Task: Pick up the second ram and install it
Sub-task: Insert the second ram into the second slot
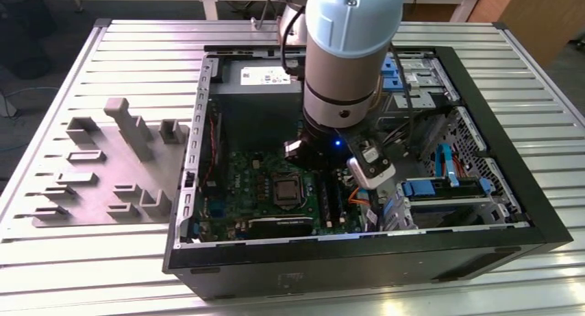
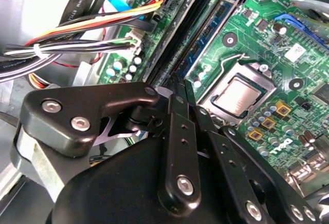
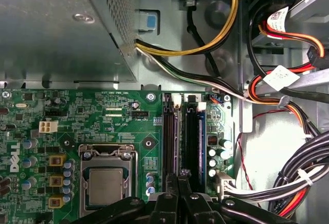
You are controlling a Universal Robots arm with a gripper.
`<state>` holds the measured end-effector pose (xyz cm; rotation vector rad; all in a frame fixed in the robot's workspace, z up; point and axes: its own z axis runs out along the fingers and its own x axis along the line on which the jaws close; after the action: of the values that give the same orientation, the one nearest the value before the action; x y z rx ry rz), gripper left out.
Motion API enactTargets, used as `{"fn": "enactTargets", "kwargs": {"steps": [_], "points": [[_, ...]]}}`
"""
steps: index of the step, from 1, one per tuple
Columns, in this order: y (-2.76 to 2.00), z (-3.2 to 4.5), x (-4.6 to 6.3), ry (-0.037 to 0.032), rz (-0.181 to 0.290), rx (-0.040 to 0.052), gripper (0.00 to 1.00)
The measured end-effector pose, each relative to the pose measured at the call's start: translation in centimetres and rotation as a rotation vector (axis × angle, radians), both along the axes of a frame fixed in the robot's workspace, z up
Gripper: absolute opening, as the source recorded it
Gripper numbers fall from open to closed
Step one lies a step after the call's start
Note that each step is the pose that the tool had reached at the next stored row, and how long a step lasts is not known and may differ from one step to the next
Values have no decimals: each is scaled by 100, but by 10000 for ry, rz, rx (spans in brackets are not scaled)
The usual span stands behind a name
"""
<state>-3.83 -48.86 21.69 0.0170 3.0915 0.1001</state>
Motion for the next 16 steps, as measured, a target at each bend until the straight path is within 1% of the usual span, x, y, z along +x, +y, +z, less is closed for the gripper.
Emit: {"fn": "enactTargets", "kwargs": {"steps": [10, 13, 14, 16], "points": [[0, -12, -19, 0, 0, 2, 11], [3, 8, -18, -7, 0, 20, 11], [1, 23, -19, 1, 0, 3, 11], [1, 28, -19, -1, -1, 6, 11]]}}
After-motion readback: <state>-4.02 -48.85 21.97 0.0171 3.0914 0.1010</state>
